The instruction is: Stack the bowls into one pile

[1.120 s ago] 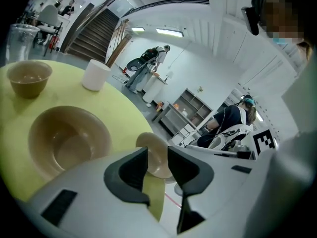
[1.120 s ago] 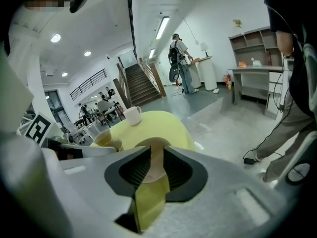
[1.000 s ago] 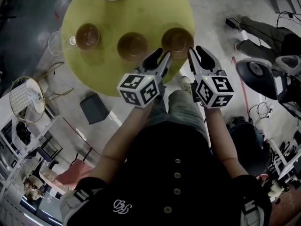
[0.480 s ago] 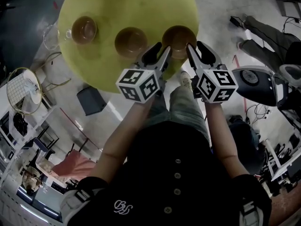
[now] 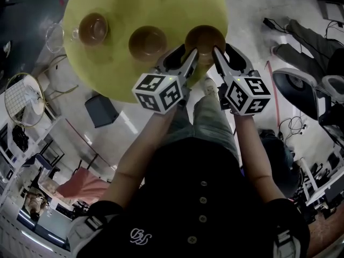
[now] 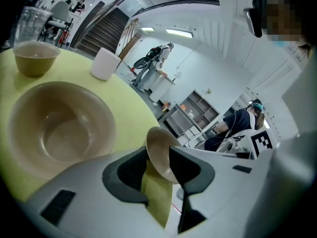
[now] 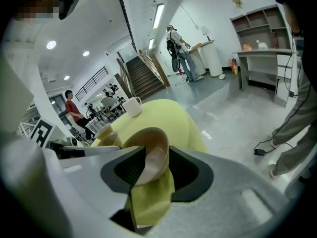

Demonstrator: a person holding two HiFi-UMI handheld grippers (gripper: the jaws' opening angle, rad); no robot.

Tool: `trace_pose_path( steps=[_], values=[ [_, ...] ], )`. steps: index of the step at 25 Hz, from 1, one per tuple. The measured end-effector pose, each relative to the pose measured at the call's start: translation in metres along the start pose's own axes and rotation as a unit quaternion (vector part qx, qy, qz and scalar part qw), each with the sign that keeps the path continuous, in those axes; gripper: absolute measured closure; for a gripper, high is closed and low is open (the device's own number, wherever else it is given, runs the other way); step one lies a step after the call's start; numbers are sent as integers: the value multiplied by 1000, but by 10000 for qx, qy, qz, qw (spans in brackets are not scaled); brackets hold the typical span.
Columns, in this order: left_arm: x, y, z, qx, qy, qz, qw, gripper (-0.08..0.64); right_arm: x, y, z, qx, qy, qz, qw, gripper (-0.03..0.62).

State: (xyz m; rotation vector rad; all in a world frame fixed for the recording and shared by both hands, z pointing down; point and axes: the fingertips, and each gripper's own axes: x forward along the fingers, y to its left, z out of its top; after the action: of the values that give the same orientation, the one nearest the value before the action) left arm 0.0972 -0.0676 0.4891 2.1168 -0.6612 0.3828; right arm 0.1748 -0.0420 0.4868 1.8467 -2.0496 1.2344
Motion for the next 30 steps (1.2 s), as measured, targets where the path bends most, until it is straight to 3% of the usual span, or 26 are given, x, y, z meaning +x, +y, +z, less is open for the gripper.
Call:
trace_pose_path(
  steps=[12,20,30],
  values=[
    [-25,-16,9,-73,-134,-226,9996,428,-21,24,14,-174,-222,1,9996,456],
    [-50,-24,33,177,-283,-296,9990,428,-29,50,27,-221,-429,78,9988,456],
    [-87,-4,78,500,-600,-202,9967,428,-6,101,51,-453,-613,338,9965,456]
  ],
)
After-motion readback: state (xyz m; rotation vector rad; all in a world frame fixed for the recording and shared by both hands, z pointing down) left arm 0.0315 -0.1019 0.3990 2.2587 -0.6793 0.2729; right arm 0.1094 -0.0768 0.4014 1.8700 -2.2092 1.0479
